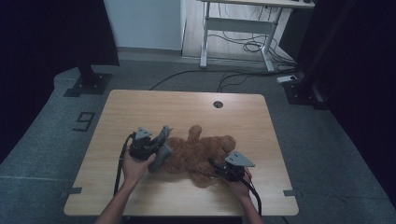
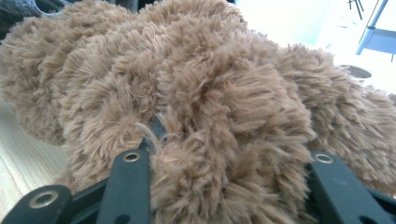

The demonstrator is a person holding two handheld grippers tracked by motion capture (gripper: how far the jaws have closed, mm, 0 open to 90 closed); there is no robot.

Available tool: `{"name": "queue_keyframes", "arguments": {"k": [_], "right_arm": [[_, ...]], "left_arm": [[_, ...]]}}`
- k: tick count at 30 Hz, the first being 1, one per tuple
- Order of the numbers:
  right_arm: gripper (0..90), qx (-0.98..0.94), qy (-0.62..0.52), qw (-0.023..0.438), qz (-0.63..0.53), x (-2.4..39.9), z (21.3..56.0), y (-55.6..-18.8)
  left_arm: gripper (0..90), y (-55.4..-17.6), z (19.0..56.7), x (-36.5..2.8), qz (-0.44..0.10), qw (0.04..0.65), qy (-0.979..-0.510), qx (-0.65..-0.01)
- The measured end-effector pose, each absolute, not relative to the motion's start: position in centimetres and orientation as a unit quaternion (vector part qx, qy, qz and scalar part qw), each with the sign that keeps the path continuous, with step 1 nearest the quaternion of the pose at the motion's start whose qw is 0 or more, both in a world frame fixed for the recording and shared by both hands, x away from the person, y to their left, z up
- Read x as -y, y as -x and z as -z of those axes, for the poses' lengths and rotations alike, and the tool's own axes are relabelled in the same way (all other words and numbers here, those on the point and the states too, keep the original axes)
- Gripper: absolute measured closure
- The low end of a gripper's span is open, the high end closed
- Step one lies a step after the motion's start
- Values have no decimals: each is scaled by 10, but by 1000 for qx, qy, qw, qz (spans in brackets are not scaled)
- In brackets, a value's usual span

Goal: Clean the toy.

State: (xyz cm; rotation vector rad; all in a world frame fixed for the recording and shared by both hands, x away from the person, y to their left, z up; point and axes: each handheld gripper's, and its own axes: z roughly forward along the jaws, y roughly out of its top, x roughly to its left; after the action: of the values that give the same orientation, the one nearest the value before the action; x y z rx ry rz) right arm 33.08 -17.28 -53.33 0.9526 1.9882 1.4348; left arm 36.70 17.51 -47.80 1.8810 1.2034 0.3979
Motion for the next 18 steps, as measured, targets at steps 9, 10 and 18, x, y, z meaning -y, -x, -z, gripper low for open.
{"name": "queue_keyframes", "arguments": {"k": [9, 10, 18], "right_arm": [[538, -728, -356, 249, -530, 174, 534, -332], [538, -728, -356, 249, -531, 174, 534, -333], [538, -728, -356, 249, -530, 174, 534, -332]], "left_arm": [[783, -360, 448, -166, -156, 473, -740, -453], [784, -359, 441, -159, -158, 478, -742, -443], [783, -366, 411, -81, -153, 478, -774, -387]]}}
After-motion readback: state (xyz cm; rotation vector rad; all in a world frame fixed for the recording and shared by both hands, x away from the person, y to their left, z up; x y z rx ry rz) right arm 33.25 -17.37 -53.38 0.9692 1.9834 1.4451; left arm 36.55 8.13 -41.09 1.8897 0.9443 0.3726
